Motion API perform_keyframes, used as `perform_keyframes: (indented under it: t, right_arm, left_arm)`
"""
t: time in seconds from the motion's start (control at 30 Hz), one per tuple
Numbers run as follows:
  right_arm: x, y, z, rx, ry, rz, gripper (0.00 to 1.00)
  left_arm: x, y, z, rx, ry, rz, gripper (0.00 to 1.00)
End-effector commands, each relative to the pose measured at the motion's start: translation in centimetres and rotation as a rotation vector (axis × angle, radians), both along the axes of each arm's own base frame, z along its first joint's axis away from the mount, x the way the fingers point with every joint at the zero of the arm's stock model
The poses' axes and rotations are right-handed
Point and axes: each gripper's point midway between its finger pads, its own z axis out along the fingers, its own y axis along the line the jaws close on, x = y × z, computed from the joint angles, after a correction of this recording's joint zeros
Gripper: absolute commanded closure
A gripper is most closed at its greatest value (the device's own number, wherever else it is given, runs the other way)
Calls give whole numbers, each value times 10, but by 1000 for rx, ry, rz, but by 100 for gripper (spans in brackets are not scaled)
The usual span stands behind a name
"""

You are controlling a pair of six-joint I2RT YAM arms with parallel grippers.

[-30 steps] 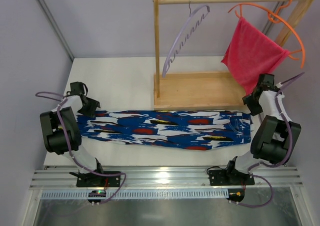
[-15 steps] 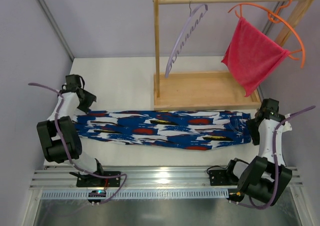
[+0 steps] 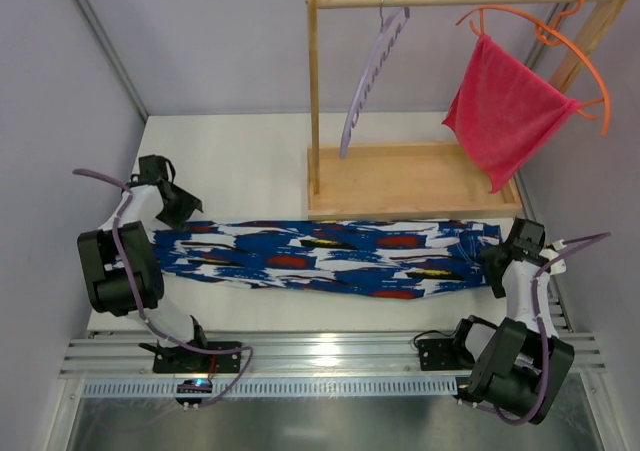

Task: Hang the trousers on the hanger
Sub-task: Fold the trousers

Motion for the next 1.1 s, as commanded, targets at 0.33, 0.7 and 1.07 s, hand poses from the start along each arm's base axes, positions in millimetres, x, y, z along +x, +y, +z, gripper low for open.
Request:
perform_keyframes:
  t: [0.33,0.7,1.07]
  right_arm:
    - [-12,-38,29,-203,124,23,96]
    - [-65,-10,0,105,420,-165,97]
    - [-36,-40,56,-64,264,-37,65]
  left_arm:
    - [-20,19,-40,87,165,51,49]
    - [-31,34,-68,110,290,101,49]
    - [-5,32,-24,97,140,59,49]
